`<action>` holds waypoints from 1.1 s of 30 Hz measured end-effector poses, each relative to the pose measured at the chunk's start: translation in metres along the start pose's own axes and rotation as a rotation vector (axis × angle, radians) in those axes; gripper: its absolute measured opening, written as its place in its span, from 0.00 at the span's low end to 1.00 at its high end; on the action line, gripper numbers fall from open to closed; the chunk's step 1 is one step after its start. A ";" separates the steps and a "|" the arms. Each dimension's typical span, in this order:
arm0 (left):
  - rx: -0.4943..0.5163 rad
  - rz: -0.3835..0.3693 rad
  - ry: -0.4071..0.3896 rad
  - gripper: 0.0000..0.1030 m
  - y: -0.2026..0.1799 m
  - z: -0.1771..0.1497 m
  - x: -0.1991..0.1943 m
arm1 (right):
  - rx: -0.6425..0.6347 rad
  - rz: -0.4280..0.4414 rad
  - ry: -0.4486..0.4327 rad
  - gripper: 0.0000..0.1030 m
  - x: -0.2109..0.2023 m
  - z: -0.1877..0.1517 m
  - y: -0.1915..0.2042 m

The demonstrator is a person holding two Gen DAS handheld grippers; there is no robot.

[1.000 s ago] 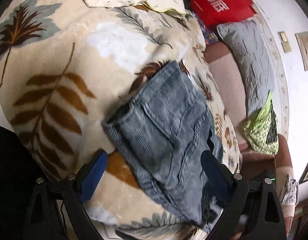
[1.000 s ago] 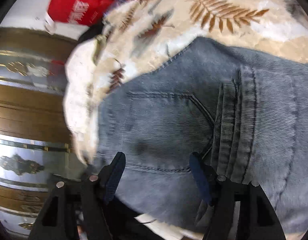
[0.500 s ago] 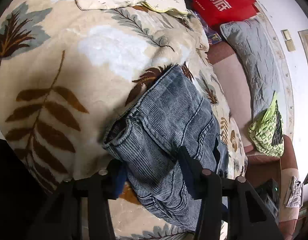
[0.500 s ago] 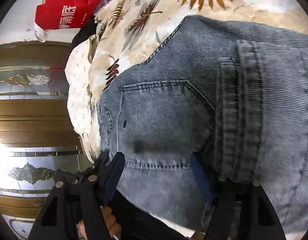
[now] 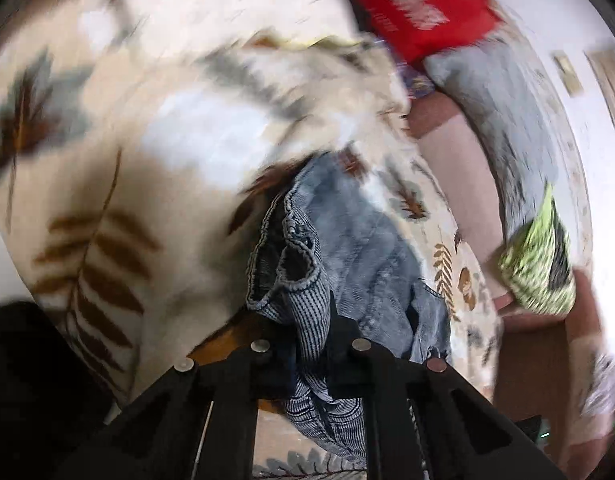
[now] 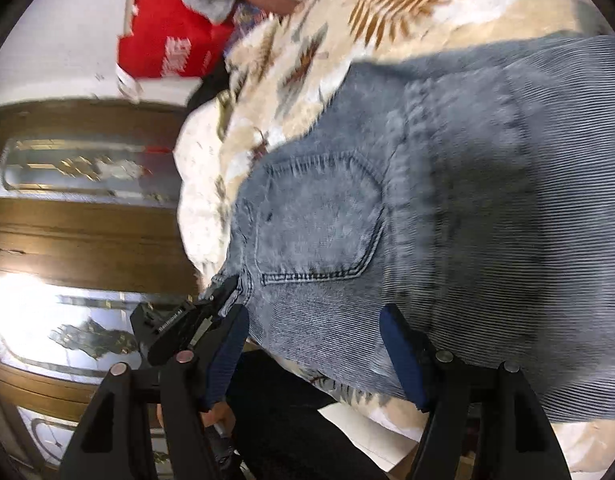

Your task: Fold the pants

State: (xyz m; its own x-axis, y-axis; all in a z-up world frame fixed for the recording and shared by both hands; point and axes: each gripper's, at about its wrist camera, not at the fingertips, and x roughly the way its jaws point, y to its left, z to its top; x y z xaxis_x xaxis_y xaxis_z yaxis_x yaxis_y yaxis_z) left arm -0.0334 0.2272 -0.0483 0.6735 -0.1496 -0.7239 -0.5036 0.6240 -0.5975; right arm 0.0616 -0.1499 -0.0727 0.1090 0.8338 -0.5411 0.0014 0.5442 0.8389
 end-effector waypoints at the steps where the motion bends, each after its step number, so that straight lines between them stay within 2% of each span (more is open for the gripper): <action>1: 0.052 0.010 -0.029 0.09 -0.014 -0.002 -0.006 | 0.012 0.016 -0.029 0.69 -0.013 0.000 -0.005; 5: 0.288 0.016 -0.123 0.09 -0.090 -0.018 -0.026 | 0.069 0.054 -0.152 0.69 -0.061 0.001 -0.034; 8: 0.480 -0.008 -0.176 0.09 -0.153 -0.045 -0.036 | 0.130 0.069 -0.233 0.69 -0.102 -0.005 -0.066; 12: 0.730 -0.061 -0.163 0.09 -0.226 -0.106 -0.029 | 0.208 0.098 -0.333 0.69 -0.150 -0.017 -0.100; 13: 0.806 -0.075 -0.143 0.09 -0.244 -0.132 -0.023 | 0.225 0.104 -0.360 0.69 -0.161 -0.021 -0.108; 17: 0.965 -0.098 0.004 0.09 -0.271 -0.209 0.017 | 0.299 0.118 -0.461 0.69 -0.196 -0.034 -0.137; 19: 1.084 -0.057 0.141 0.13 -0.271 -0.251 0.055 | 0.331 0.114 -0.486 0.69 -0.205 -0.037 -0.148; 21: 1.159 0.026 0.303 0.17 -0.259 -0.281 0.097 | 0.353 0.113 -0.492 0.69 -0.208 -0.038 -0.155; 22: 1.185 0.023 0.290 0.17 -0.256 -0.285 0.098 | 0.354 0.109 -0.492 0.69 -0.208 -0.038 -0.156; 23: 1.183 -0.013 0.268 0.19 -0.256 -0.282 0.088 | 0.350 0.099 -0.488 0.69 -0.206 -0.037 -0.154; 25: 1.148 -0.106 0.311 0.41 -0.257 -0.265 0.065 | 0.325 0.083 -0.485 0.69 -0.204 -0.037 -0.149; 26: 1.119 -0.157 0.308 0.45 -0.256 -0.251 0.047 | 0.314 0.071 -0.487 0.69 -0.204 -0.036 -0.145; 28: 1.079 -0.206 0.206 0.70 -0.250 -0.225 0.013 | 0.303 0.075 -0.483 0.69 -0.201 -0.036 -0.139; 29: 1.045 -0.230 0.127 0.75 -0.241 -0.207 -0.005 | 0.289 0.083 -0.479 0.69 -0.200 -0.036 -0.135; 31: 0.984 -0.206 0.009 0.79 -0.225 -0.175 -0.024 | 0.241 0.109 -0.463 0.69 -0.198 -0.038 -0.115; 33: 0.941 -0.108 -0.052 0.79 -0.204 -0.146 -0.021 | 0.178 0.163 -0.439 0.69 -0.195 -0.041 -0.090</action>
State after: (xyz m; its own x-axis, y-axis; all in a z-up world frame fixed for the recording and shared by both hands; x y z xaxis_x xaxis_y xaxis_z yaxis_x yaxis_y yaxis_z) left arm -0.0240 -0.0092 0.0382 0.7258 -0.2225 -0.6509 0.1903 0.9743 -0.1208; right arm -0.0003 -0.3573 -0.0448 0.5300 0.7685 -0.3586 0.1148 0.3539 0.9282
